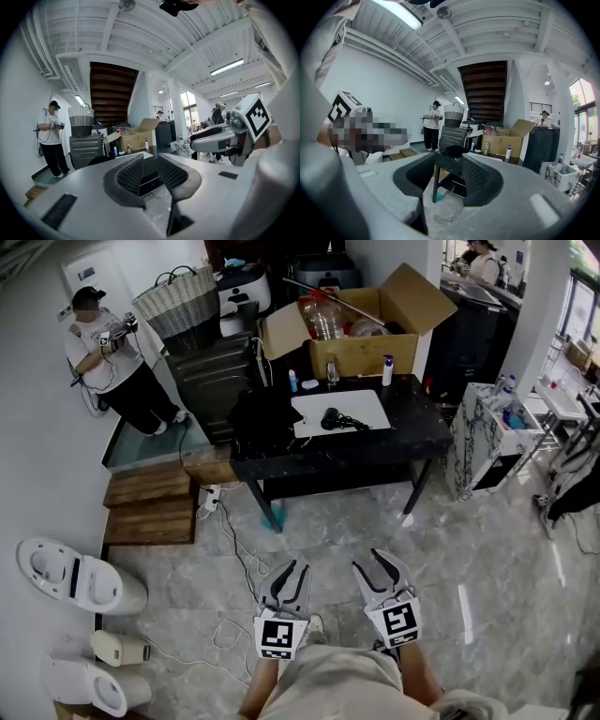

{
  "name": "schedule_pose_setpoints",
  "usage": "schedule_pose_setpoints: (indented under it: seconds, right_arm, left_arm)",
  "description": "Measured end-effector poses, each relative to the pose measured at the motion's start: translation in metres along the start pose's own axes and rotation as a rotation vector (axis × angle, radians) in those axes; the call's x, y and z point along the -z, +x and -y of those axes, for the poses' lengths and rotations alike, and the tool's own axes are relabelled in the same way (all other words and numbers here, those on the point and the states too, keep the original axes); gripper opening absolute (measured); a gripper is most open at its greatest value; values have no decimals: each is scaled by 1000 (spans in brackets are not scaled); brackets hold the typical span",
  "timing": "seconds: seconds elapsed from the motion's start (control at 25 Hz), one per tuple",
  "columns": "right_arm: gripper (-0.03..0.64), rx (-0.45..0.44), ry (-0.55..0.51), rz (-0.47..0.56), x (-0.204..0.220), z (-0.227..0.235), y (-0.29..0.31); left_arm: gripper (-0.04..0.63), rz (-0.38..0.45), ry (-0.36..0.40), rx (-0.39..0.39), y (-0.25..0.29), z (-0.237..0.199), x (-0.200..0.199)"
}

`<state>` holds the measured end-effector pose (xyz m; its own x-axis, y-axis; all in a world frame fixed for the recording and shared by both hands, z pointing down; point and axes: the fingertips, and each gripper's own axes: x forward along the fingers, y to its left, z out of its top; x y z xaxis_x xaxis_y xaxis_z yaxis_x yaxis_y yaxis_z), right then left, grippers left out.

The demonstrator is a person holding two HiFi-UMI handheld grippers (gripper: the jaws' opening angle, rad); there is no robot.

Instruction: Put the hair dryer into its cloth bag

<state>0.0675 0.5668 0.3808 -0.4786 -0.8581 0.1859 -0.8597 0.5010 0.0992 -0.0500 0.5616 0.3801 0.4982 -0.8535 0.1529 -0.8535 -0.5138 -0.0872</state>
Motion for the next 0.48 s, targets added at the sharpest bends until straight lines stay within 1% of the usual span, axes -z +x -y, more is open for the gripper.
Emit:
schedule_pose_setpoints:
  seconds: [0.2, 0.36, 0.48]
  right_arm:
    - [181, 1, -28, -6, -3, 0, 31]
    - [181, 8, -64, -1, -9, 1, 52]
    - [181, 24, -37, -18, -11, -1, 66]
  left_arm:
    - [94, 3, -3, 17, 18, -24, 0]
    - [94, 35, 4, 39, 29, -42, -6]
    - [94, 15, -9, 47, 35, -55, -2]
